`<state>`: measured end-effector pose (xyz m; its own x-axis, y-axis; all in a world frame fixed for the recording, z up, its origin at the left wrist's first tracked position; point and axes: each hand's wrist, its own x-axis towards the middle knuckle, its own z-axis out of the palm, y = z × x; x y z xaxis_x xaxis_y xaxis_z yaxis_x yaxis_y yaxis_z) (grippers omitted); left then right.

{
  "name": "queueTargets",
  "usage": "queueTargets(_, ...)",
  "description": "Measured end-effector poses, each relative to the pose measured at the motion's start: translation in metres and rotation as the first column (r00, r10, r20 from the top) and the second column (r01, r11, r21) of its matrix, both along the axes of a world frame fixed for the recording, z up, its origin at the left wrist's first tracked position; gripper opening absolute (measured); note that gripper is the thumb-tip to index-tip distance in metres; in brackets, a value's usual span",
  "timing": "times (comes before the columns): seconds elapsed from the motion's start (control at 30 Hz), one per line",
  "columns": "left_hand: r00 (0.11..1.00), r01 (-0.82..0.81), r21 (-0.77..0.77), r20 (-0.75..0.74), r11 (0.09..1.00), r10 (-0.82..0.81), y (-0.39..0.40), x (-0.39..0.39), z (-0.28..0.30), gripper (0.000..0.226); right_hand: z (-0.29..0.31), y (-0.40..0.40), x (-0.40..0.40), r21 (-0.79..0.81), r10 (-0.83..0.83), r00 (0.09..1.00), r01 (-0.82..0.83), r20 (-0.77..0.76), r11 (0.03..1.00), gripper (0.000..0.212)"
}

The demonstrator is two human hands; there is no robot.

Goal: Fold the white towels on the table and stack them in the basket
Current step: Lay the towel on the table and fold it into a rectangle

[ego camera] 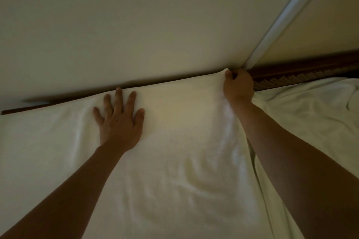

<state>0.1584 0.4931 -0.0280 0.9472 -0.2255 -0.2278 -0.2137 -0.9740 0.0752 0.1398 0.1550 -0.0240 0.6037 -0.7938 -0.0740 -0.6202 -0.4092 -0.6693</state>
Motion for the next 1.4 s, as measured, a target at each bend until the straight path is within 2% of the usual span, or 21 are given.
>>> queueTargets(0.07, 1.000, 0.012, 0.007, 0.000, 1.000, -0.012, -0.004, 0.005, -0.001, 0.067, 0.000, 0.000, 0.001, -0.139, 0.024, 0.998, -0.033, -0.065, 0.990, 0.034)
queueTargets(0.17, 0.999, 0.018, -0.006, -0.028, 1.000, -0.018, -0.007, 0.014, -0.001, 0.067, 0.005, 0.006, 0.000, -0.256, 0.003, 0.977, -0.058, -0.213, 0.965, 0.039)
queueTargets(0.23, 0.998, 0.026, -0.056, -0.060, 0.998, -0.029, -0.006, 0.013, 0.004, 0.069, 0.011, 0.030, -0.007, -0.326, -0.030, 0.973, -0.048, -0.229, 0.944, 0.045)
queueTargets(0.27, 0.996, 0.052, -0.081, -0.064, 0.995, -0.057, -0.006, 0.007, 0.007, 0.069, 0.013, 0.051, -0.015, -0.351, 0.029, 0.977, -0.103, -0.210, 0.931, 0.050)
queueTargets(0.3, 0.993, 0.095, -0.091, -0.055, 0.991, -0.100, -0.005, -0.002, 0.010, 0.070, 0.014, 0.077, -0.025, -0.350, 0.160, 0.965, -0.225, -0.206, 0.909, 0.054)
queueTargets(0.37, 0.980, 0.194, -0.072, -0.039, 0.978, -0.197, -0.001, -0.027, 0.010, 0.070, 0.009, 0.130, -0.047, -0.273, 0.446, 0.849, -0.517, -0.283, 0.811, 0.062)
queueTargets(0.43, 0.971, 0.236, -0.031, -0.028, 0.971, -0.236, 0.014, -0.043, 0.006, 0.068, 0.000, 0.159, -0.064, -0.223, 0.528, 0.761, -0.628, -0.377, 0.746, 0.067)
queueTargets(0.53, 0.986, 0.167, -0.003, -0.006, 0.986, -0.167, 0.062, -0.029, 0.004, 0.071, -0.008, 0.161, -0.067, -0.236, 0.483, 0.754, -0.619, -0.446, 0.749, 0.069)
queueTargets(0.83, 0.982, -0.185, 0.037, 0.042, 0.982, 0.184, 0.223, 0.055, 0.009, 0.086, -0.006, 0.161, -0.065, -0.250, 0.468, 0.754, -0.617, -0.461, 0.746, 0.069)
queueTargets(1.0, 0.978, -0.202, -0.026, 0.051, 0.979, 0.203, 0.260, 0.064, 0.005, 0.080, -0.003, 0.163, -0.064, -0.257, 0.456, 0.764, -0.604, -0.457, 0.754, 0.064)
queueTargets(1.07, 0.976, -0.200, -0.045, 0.074, 0.979, 0.203, 0.260, 0.064, 0.003, 0.074, -0.001, 0.180, -0.066, -0.240, 0.394, 0.788, -0.545, -0.473, 0.803, 0.062)
queueTargets(1.17, 0.976, -0.189, -0.136, 0.082, 0.973, 0.201, 0.261, 0.065, 0.002, 0.069, 0.002, 0.239, -0.080, -0.206, 0.236, 0.825, -0.385, -0.514, 0.899, 0.065)
queueTargets(1.23, 0.981, -0.155, -0.258, 0.074, 0.954, 0.179, 0.266, 0.068, 0.002, 0.070, 0.004, 0.303, -0.094, -0.182, 0.201, 0.831, -0.337, -0.519, 0.924, 0.068)
queueTargets(1.33, 0.982, -0.165, -0.514, -0.010, 0.842, 0.186, 0.289, 0.067, 0.007, 0.070, -0.002, 0.423, -0.117, -0.179, 0.275, 0.832, -0.400, -0.481, 0.899, 0.071)
queueTargets(1.4, 0.976, -0.210, -0.589, -0.075, 0.780, 0.206, 0.311, 0.059, 0.011, 0.072, -0.003, 0.504, -0.128, -0.182, 0.345, 0.834, -0.455, -0.431, 0.872, 0.073)
